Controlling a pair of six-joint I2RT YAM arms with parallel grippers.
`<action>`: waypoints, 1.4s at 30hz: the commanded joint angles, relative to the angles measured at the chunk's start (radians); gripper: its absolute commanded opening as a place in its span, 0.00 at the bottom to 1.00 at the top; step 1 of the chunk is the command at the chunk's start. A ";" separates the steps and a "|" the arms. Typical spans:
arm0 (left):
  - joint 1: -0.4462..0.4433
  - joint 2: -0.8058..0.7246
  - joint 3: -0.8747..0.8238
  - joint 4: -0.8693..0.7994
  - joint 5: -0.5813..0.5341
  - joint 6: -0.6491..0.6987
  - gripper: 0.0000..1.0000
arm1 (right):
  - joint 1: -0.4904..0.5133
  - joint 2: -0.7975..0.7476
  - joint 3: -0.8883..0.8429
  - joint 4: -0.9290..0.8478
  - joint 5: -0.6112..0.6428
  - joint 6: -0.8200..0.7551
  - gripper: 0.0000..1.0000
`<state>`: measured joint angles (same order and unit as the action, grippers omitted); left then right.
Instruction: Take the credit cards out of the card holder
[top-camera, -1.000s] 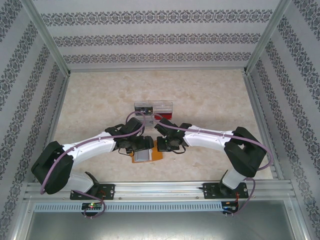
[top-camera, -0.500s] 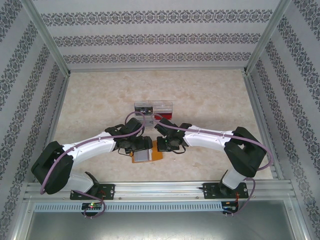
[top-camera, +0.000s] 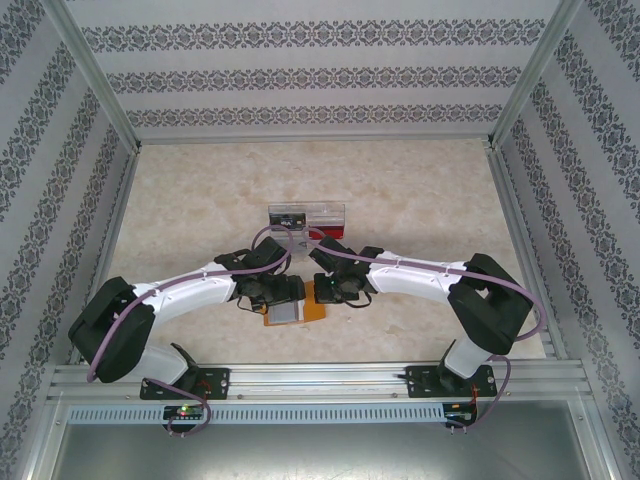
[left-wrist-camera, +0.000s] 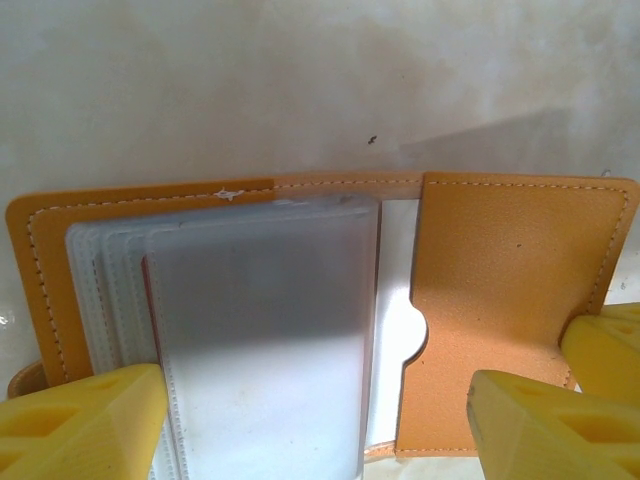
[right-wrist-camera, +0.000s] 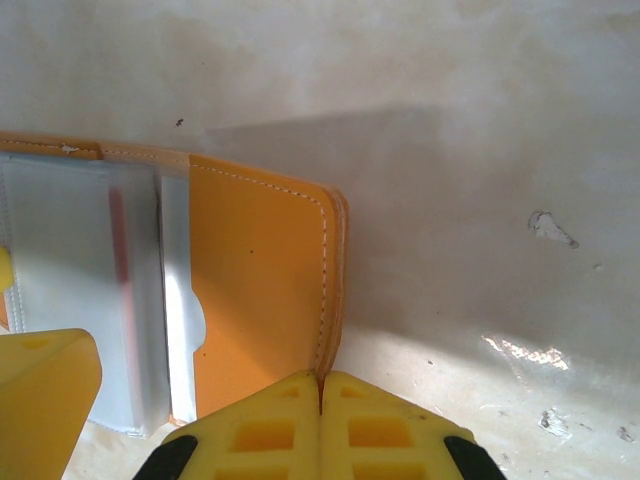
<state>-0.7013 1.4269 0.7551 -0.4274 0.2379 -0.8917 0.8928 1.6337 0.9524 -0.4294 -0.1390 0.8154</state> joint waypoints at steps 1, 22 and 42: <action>-0.011 0.010 0.002 -0.035 -0.004 -0.013 0.80 | 0.001 0.008 -0.012 -0.005 -0.002 0.016 0.04; -0.012 -0.011 -0.010 0.059 0.084 0.008 0.90 | 0.005 -0.001 -0.018 -0.005 0.008 0.020 0.07; 0.031 -0.117 -0.002 -0.087 -0.004 0.038 0.67 | -0.059 -0.152 0.013 -0.015 -0.033 -0.044 0.28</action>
<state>-0.6853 1.3190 0.7784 -0.4587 0.2707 -0.8665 0.8272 1.4693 0.9417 -0.4679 -0.1158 0.7906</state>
